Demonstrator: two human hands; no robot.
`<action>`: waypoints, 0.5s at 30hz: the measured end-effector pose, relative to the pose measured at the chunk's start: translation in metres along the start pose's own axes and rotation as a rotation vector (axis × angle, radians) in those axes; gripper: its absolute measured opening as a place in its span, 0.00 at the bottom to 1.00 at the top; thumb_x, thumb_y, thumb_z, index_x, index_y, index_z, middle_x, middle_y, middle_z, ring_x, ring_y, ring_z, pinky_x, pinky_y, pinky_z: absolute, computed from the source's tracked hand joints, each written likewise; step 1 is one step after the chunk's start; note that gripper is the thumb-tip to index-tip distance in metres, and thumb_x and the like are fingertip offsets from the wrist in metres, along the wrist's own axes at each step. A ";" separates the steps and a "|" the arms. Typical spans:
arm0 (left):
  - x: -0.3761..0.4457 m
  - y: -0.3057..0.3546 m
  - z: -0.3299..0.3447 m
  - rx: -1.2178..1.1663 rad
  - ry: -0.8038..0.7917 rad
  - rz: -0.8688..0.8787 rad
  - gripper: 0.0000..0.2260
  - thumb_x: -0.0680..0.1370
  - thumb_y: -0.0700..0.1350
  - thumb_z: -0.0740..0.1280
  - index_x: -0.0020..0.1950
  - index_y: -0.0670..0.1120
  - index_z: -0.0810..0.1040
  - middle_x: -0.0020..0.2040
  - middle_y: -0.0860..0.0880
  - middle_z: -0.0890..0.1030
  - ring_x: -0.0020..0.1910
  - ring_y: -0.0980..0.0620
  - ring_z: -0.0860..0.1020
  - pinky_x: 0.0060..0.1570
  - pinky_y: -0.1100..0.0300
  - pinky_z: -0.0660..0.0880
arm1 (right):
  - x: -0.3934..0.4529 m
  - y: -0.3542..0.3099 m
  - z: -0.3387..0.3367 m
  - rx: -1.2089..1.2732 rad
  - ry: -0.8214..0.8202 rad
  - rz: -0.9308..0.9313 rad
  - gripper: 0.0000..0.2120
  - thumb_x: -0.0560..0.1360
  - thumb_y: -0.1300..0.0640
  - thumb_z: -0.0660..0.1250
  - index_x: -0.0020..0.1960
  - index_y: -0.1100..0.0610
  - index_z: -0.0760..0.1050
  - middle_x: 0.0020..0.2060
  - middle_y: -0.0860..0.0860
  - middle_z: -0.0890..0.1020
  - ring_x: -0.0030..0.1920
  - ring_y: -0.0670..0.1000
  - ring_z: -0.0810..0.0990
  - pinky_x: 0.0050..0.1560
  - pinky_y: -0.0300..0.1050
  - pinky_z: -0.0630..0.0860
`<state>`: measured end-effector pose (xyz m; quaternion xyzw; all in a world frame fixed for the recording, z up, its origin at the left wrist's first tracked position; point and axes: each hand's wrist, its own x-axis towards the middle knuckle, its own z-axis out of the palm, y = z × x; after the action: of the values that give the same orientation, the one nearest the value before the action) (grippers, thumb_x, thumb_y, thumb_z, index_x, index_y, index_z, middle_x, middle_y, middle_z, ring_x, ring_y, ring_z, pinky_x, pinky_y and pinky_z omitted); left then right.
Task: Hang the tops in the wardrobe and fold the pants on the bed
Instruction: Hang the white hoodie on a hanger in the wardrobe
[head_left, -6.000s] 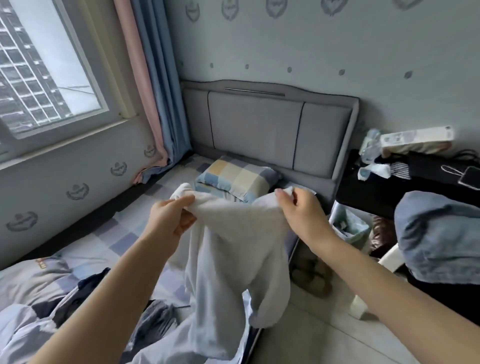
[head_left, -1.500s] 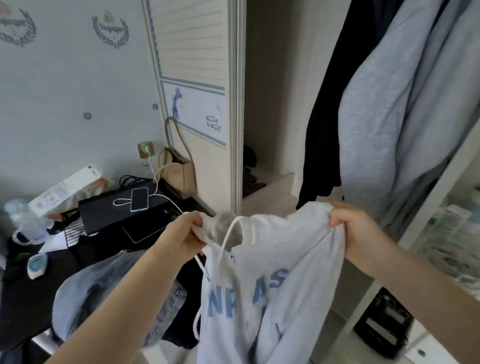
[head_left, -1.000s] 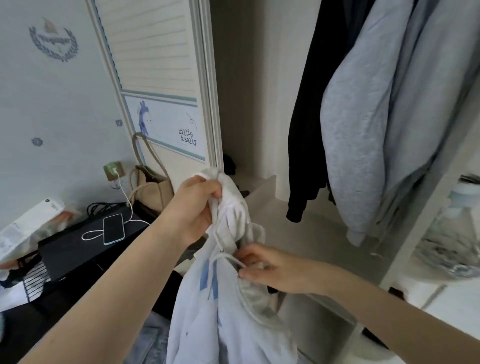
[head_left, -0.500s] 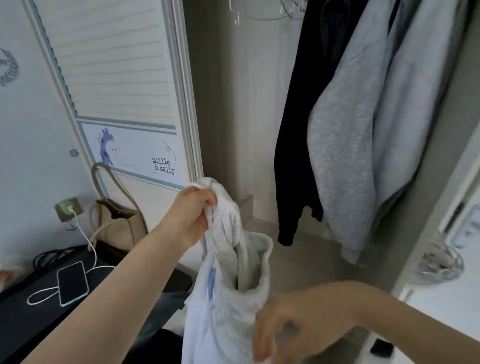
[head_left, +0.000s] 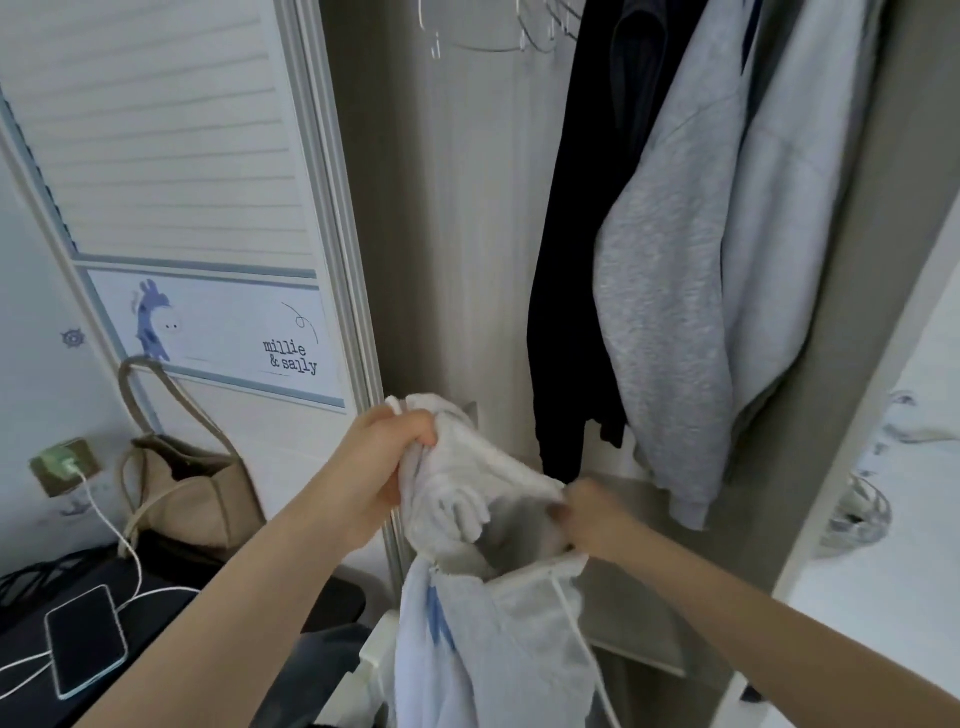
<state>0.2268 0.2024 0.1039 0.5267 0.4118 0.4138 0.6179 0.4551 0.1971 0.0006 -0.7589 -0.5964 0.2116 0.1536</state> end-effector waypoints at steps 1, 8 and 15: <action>0.000 -0.002 -0.007 0.076 0.039 -0.007 0.18 0.67 0.41 0.71 0.54 0.36 0.79 0.46 0.40 0.83 0.47 0.42 0.82 0.48 0.51 0.77 | 0.004 0.003 -0.013 0.032 0.109 0.008 0.11 0.79 0.53 0.58 0.39 0.54 0.70 0.36 0.51 0.75 0.46 0.57 0.80 0.42 0.45 0.72; 0.018 -0.040 -0.032 1.025 0.129 -0.202 0.25 0.73 0.61 0.70 0.57 0.43 0.70 0.47 0.48 0.78 0.45 0.51 0.78 0.43 0.58 0.75 | -0.025 -0.039 -0.067 0.584 0.318 -0.147 0.08 0.79 0.59 0.57 0.49 0.63 0.71 0.41 0.54 0.74 0.41 0.50 0.71 0.41 0.44 0.67; 0.016 -0.023 -0.005 0.554 -0.431 -0.127 0.20 0.71 0.55 0.75 0.59 0.51 0.77 0.54 0.53 0.84 0.53 0.54 0.82 0.59 0.56 0.77 | -0.045 -0.068 -0.079 0.513 0.460 -0.369 0.06 0.79 0.57 0.59 0.45 0.58 0.69 0.36 0.51 0.73 0.33 0.42 0.69 0.39 0.38 0.68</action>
<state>0.2292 0.2170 0.0790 0.7229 0.4004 0.1264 0.5487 0.4285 0.1709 0.1077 -0.6034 -0.6008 0.1470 0.5033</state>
